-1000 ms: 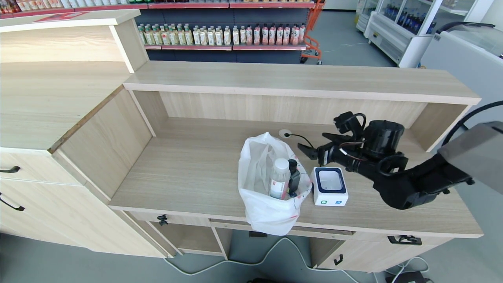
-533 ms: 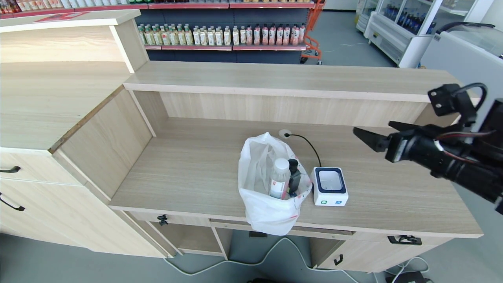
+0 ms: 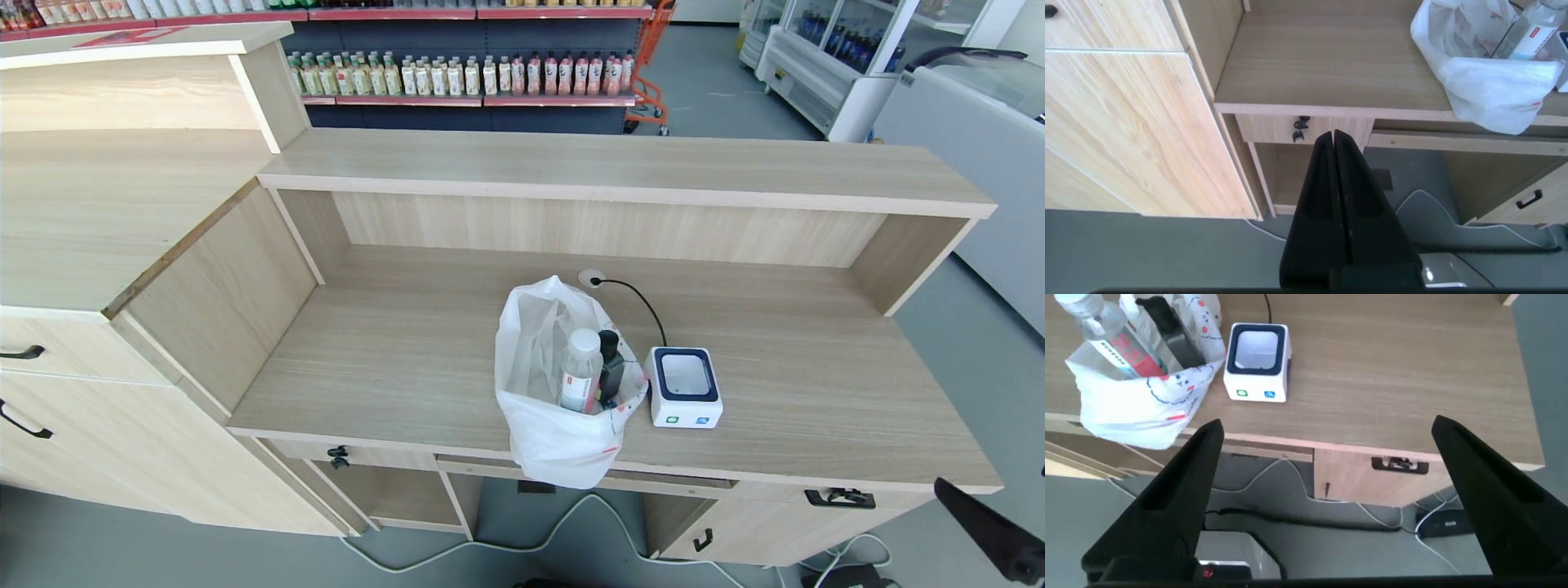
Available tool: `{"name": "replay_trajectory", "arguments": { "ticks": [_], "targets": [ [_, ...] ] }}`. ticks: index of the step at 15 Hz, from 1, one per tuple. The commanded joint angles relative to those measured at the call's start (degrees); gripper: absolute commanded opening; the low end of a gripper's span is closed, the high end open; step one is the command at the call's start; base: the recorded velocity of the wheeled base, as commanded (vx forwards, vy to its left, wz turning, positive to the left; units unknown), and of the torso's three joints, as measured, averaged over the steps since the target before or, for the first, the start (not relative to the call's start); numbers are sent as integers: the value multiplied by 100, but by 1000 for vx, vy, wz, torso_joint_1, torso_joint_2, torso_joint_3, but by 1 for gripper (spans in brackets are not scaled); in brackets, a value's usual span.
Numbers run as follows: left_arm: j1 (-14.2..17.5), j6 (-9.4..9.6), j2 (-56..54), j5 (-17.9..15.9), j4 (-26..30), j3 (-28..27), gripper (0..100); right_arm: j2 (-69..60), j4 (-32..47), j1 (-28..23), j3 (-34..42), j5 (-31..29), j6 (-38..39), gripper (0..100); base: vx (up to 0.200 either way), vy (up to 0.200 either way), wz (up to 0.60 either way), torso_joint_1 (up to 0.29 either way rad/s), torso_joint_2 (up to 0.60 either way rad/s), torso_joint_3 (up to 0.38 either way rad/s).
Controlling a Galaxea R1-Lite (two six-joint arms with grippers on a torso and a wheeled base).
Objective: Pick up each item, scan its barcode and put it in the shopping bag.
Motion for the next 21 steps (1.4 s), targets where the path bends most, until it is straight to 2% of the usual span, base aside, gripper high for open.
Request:
{"name": "replay_trajectory", "arguments": {
  "ticks": [1, 3, 5, 7, 10, 21],
  "targets": [
    [1, 0, 1, 1, 0, 1, 0, -2122, 1261, -648, 413, 269, -42, 100, 0, 0, 0, 0, 0, 0],
    [1, 0, 1, 1, 0, 1, 0, -3027, 2140, -912, 413, 331, -173, 100, 0, 0, 0, 0, 0, 0],
    [1, 0, 1, 1, 0, 1, 0, -3458, 2465, -885, 413, 278, -173, 100, 0, 0, 0, 0, 0, 0],
    [1, 0, 1, 1, 0, 1, 0, -3827, 2544, -622, 413, 260, -182, 100, 0, 0, 0, 0, 0, 0],
    [1, 0, 1, 1, 0, 1, 0, -4267, 2623, -604, 413, 418, -217, 100, 0, 0, 0, 0, 0, 0],
    [1, 0, 1, 1, 0, 1, 0, -4267, 2676, -604, 413, 418, -165, 100, 0, 0, 0, 0, 0, 0]
  ]
}}
